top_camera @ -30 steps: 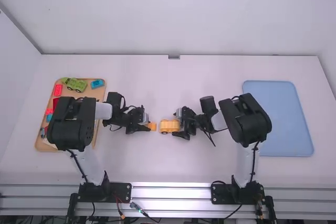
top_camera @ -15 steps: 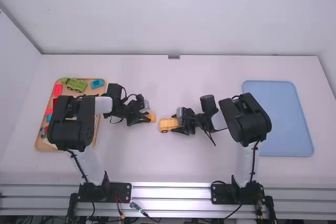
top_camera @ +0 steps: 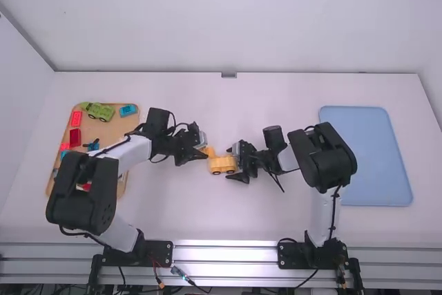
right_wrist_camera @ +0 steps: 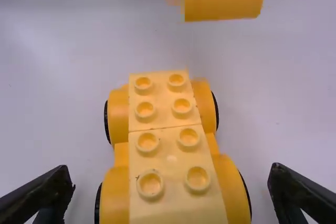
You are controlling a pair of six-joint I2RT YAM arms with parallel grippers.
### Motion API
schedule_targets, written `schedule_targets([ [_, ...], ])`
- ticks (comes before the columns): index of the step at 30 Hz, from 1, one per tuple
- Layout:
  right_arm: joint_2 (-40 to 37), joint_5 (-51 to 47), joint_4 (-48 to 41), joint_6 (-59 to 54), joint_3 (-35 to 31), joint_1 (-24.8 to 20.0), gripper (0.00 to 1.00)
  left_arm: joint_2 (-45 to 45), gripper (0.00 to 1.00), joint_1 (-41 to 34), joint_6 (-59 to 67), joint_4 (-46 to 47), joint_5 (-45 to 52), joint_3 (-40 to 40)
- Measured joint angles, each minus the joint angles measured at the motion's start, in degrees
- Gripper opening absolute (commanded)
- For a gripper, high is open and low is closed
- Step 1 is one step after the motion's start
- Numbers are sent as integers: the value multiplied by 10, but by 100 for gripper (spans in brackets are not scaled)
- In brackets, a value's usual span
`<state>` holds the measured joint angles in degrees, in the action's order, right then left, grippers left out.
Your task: Assemble lego blocks to make yellow taxi
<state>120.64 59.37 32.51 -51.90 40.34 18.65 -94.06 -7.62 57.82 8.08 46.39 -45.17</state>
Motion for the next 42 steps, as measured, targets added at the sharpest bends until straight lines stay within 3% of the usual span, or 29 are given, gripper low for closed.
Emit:
schedule_targets([
  [5,15,1,23,-5,8,11,87,0,2,-6,0,-20,12,21],
  [9,43,7,24,14,30,17,75,0,2,-8,-2,-59,35,40],
  [11,46,10,22,19,34,16,64,0,2,-12,-14,-94,37,53],
  [17,46,9,19,26,35,16,51,0,2,-33,-45,-165,31,83],
  [26,46,7,21,36,36,16,42,-2,2,-35,-69,-200,35,91],
  [42,46,-14,114,91,-6,16,45,-47,2,-35,-53,-210,78,81],
])
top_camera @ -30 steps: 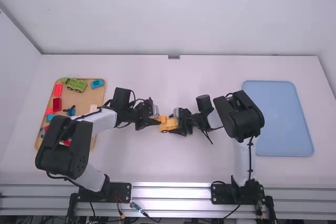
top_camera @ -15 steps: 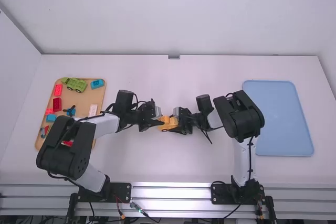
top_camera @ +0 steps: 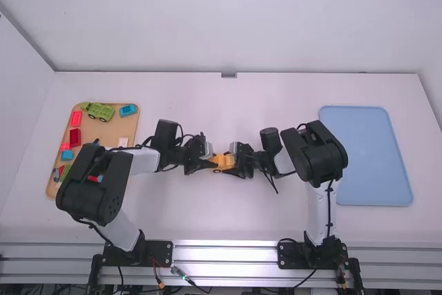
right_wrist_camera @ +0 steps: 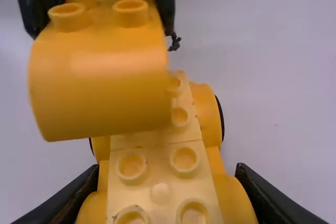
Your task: Assemble lego blocks to make yellow taxi
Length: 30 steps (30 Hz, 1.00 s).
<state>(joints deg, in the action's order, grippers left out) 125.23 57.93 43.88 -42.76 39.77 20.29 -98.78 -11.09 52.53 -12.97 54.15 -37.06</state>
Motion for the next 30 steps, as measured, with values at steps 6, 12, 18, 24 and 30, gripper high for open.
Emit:
schedule_targets([
  [6,0,1,1,2,0,0,45,-20,2,0,0,5,8,-27],
  [12,0,1,1,1,0,0,45,-39,2,0,0,6,19,-38],
  [18,0,1,1,2,0,0,47,-54,2,-4,0,-4,23,-38],
  [24,0,3,1,-1,-4,0,48,-68,2,-27,0,-19,21,-46],
  [30,0,6,1,-3,-5,-1,48,-68,2,-34,0,-8,12,-51],
])
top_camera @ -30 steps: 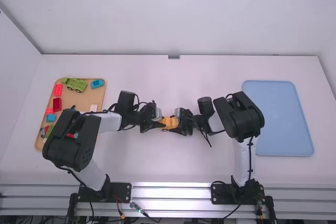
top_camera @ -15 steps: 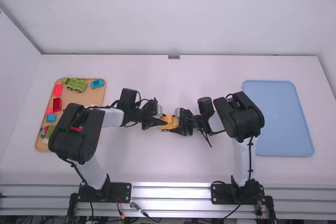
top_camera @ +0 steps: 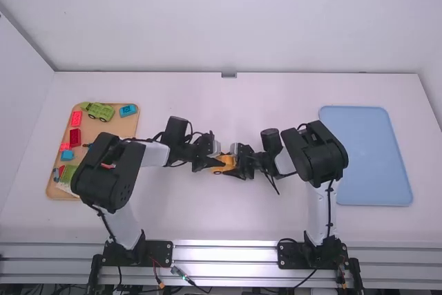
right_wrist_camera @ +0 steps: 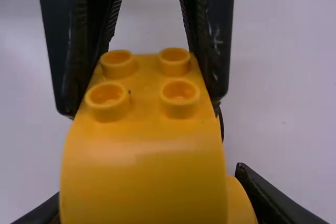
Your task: Assemble lego blocks to make yellow taxi
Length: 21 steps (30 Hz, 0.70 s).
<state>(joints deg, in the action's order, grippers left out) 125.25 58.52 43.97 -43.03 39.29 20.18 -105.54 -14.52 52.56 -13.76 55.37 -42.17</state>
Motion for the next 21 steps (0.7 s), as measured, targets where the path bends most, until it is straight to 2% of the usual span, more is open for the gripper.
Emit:
schedule_targets([
  [11,0,9,-25,-10,8,-2,47,2,2,-8,5,29,-14,-11],
  [21,0,10,-31,-13,11,-4,47,11,2,-73,-28,17,-76,-19],
])
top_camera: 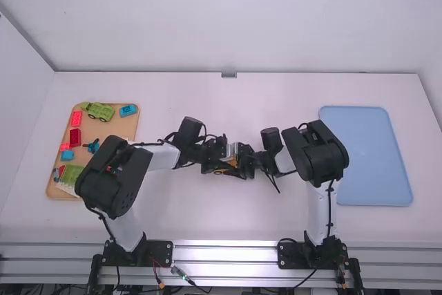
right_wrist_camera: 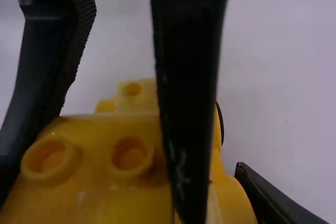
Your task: Assemble lego blocks to make yellow taxi
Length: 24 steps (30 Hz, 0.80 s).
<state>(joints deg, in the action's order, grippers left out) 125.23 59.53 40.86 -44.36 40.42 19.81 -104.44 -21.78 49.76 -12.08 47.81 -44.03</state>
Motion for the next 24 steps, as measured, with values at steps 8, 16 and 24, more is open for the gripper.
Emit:
schedule_targets([
  [8,0,-7,0,5,5,0,47,4,2,-5,-46,-17,-28,2],
  [16,0,-23,-4,9,12,1,44,37,2,-5,-70,4,-90,11],
  [24,0,-30,-6,15,18,3,44,68,2,40,-59,37,-103,21],
])
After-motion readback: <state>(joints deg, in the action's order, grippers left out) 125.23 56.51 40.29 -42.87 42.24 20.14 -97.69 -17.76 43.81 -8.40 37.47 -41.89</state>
